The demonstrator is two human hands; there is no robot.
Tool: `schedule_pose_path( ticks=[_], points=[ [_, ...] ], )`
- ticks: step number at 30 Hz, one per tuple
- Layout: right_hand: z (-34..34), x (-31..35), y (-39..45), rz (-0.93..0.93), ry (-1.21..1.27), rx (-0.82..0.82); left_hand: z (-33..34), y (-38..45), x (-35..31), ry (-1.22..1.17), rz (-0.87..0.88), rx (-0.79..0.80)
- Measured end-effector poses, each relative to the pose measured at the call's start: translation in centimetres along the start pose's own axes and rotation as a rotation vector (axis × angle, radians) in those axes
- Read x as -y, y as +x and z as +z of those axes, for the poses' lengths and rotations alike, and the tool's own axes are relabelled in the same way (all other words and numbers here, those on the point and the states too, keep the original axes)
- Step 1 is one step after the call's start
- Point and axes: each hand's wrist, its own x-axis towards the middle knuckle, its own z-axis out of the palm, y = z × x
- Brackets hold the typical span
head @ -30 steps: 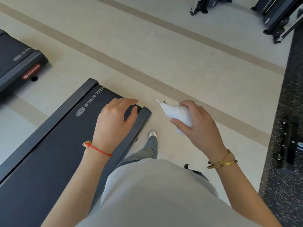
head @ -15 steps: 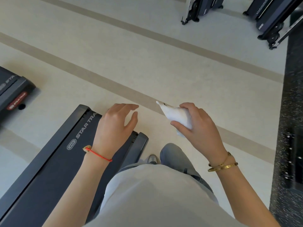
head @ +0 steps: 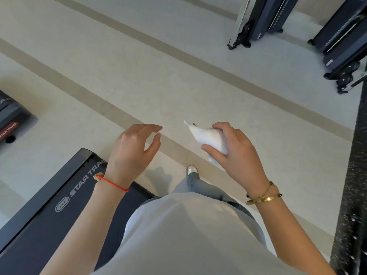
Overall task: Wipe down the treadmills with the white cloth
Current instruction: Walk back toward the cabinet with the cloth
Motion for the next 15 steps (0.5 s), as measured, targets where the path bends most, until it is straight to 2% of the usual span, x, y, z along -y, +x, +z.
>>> schedule_pose_path(
  ticks=[7, 15],
  points=[
    [-3.1, -4.6, 13.5, -0.126, -0.042, 0.078, 2.8, 10.8, -0.7, 0.023, -0.054, -0.09],
    [-2.3, -6.4, 25.1, -0.181, -0.016, 0.169, 4.2, 19.8, 1.6, 0.026, -0.165, -0.145]
  ],
)
